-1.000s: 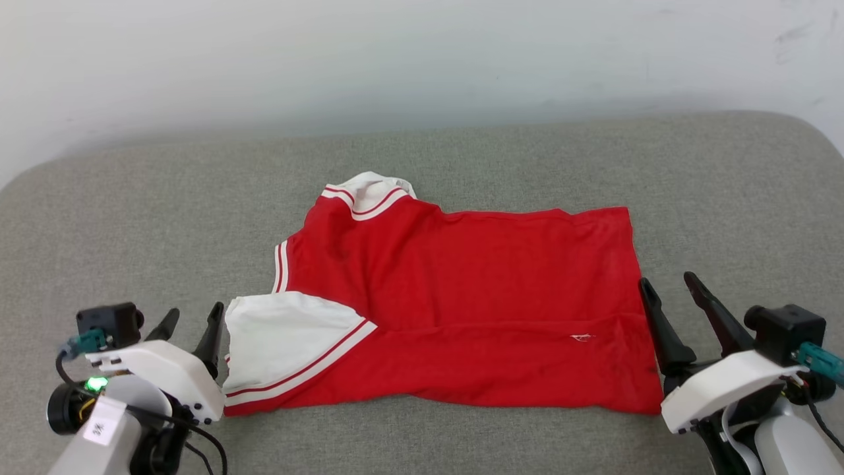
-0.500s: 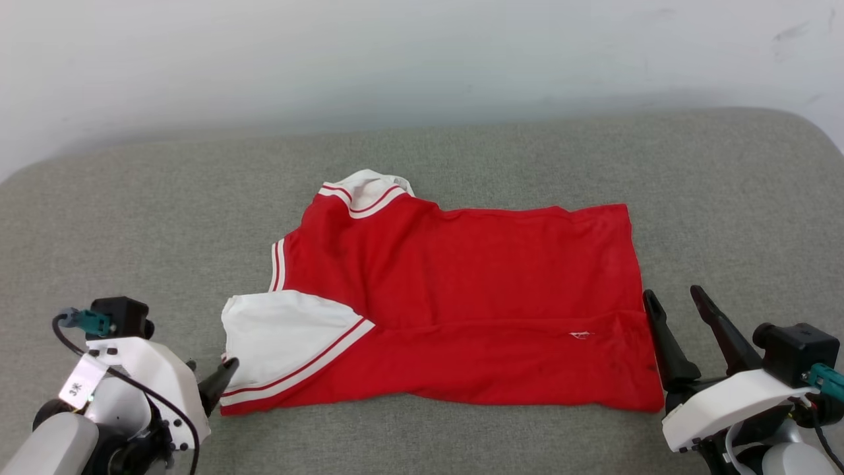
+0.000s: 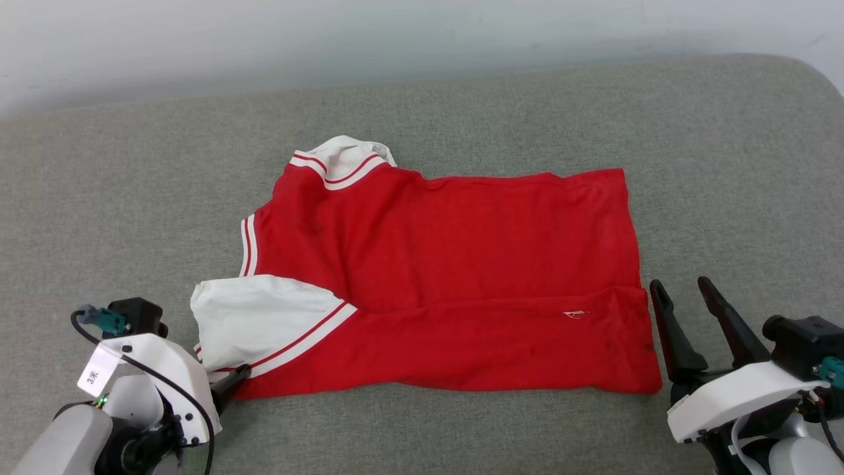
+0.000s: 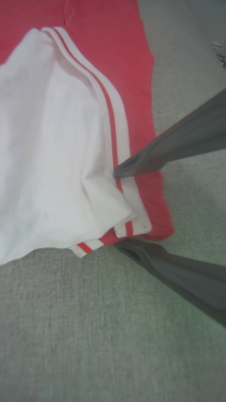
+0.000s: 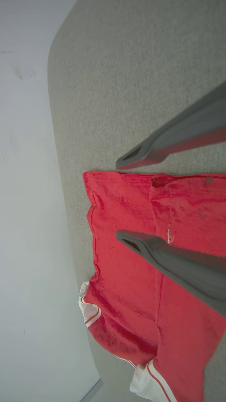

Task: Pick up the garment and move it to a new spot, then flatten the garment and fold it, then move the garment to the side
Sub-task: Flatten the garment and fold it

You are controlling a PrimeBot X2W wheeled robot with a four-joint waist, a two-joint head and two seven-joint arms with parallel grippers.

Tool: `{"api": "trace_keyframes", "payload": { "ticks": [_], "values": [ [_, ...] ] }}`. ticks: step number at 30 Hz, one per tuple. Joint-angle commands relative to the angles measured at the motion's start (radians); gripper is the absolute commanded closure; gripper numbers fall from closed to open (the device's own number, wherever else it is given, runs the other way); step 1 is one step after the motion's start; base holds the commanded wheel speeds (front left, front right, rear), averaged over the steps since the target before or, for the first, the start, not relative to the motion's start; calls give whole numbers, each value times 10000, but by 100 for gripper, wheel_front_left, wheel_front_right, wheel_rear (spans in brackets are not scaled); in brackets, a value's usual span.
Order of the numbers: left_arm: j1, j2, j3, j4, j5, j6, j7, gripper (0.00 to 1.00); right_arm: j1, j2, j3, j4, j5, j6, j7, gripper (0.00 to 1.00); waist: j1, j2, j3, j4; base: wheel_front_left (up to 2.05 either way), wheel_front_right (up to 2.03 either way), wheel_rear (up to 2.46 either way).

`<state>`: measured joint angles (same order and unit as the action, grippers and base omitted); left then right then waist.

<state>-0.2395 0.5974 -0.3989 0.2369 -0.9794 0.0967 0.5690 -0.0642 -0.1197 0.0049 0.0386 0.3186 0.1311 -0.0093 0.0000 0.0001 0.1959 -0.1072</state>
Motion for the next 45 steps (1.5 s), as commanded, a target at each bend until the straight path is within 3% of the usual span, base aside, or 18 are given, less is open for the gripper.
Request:
{"api": "trace_keyframes", "payload": {
  "ticks": [1,2,3,4,13,21,25,37,38,39,40,45],
  "values": [
    [35,-247,-310,312,14,-97,189,25,-136,52,-71,22,97,-8,21,0,0,-1,155,-73,0,0,0],
    [26,-349,-414,394,-28,-158,288,60,-129,45,-131,53,158,-8,61,0,0,-1,175,-80,0,0,0],
    [5,-435,-507,444,-45,-234,334,85,-145,-12,-219,70,204,-8,44,0,0,-1,200,-78,0,0,0],
    [-14,-525,-569,473,-63,-300,360,100,-151,-57,-308,120,274,-8,114,0,0,-1,215,-70,0,0,0],
    [-235,-477,-498,217,273,-541,-322,100,18,-636,-853,440,959,-8,1362,0,0,-1,-43,102,0,0,0],
    [-97,-136,-312,-697,516,-323,-717,100,168,-1669,-117,241,2024,-8,5226,0,0,-1,-275,287,0,0,0],
    [-151,-30,-262,-1259,603,-150,-727,100,-102,-1834,227,95,2237,-8,6375,0,0,-1,-113,426,0,0,0],
    [-216,-116,-278,-1768,621,-69,-857,100,-745,-1516,1591,2047,2597,-3,7144,0,0,-1,519,678,0,0,0],
    [-194,-123,-281,-1756,625,-77,-890,100,-779,-1473,1732,2165,2705,9,7109,54,0,-1,540,673,0,0,0],
    [-192,-122,-276,-1754,651,-86,-918,100,-808,-1443,1840,2259,2777,9,7077,61,0,-1,554,665,0,0,0],
    [-182,-127,-275,-1740,666,-97,-959,100,-862,-1448,1921,2324,2817,11,7032,100,0,-1,554,656,0,0,0],
    [-85,-30,-226,-1719,838,-81,-1259,100,-1292,-1735,1986,2355,2910,4,6529,100,0,-1,345,604,0,0,0]
  ]
}}
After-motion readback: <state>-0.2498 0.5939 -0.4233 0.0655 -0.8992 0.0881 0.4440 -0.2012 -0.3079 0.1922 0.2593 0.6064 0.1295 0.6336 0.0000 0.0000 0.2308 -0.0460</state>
